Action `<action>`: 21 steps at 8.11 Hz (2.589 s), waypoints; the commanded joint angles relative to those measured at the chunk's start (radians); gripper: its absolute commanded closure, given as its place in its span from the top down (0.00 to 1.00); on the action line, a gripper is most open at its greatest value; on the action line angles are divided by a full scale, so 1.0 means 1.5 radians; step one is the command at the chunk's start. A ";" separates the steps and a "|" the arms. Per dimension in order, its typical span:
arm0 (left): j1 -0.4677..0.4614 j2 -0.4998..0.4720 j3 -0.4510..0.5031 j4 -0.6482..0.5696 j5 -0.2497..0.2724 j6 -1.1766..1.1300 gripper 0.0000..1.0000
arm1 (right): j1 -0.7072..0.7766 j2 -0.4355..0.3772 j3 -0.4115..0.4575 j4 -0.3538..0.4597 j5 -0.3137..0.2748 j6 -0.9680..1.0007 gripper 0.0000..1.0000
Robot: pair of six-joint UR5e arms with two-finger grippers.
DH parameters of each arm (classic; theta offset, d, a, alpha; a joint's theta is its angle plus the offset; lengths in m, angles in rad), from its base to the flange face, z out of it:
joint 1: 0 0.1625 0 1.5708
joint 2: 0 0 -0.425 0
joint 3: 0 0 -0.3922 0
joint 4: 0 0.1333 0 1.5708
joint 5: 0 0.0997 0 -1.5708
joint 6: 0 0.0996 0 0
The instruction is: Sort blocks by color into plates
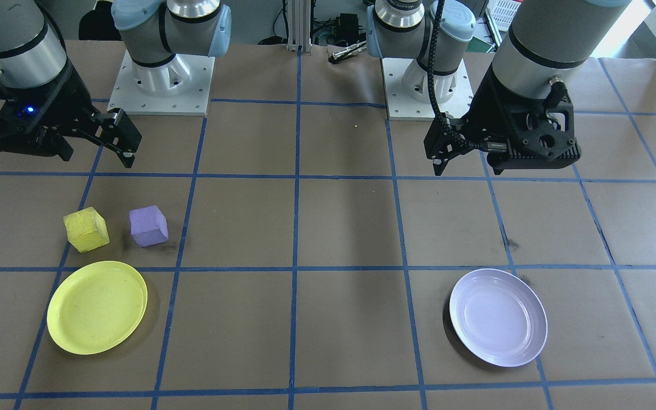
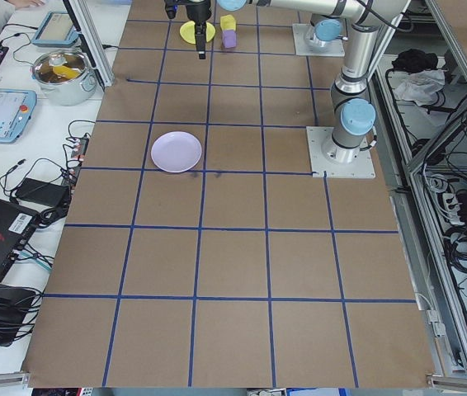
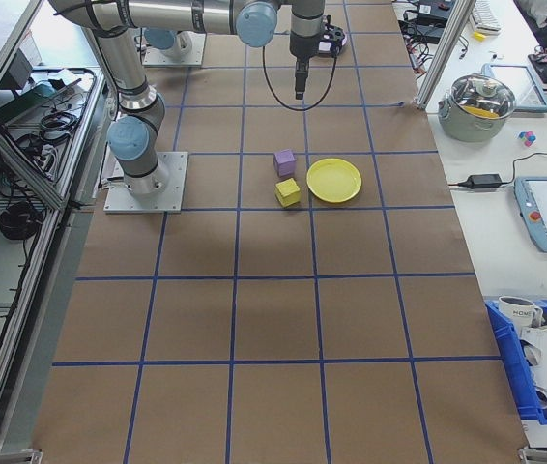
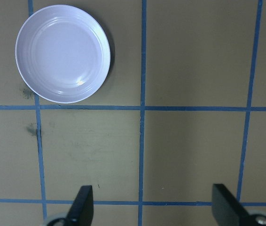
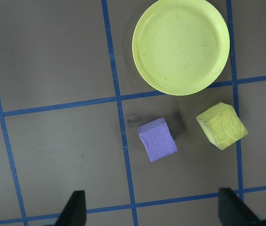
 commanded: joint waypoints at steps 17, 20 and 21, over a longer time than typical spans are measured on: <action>0.003 0.003 -0.012 0.001 -0.005 0.001 1.00 | -0.159 0.204 0.185 -0.211 -0.091 -0.508 1.00; 0.002 0.008 -0.014 0.001 -0.005 0.002 1.00 | -0.159 0.237 0.186 -0.240 -0.091 -0.509 1.00; 0.002 0.009 -0.014 0.001 -0.006 0.001 1.00 | -0.159 0.239 0.191 -0.247 -0.091 -0.515 0.99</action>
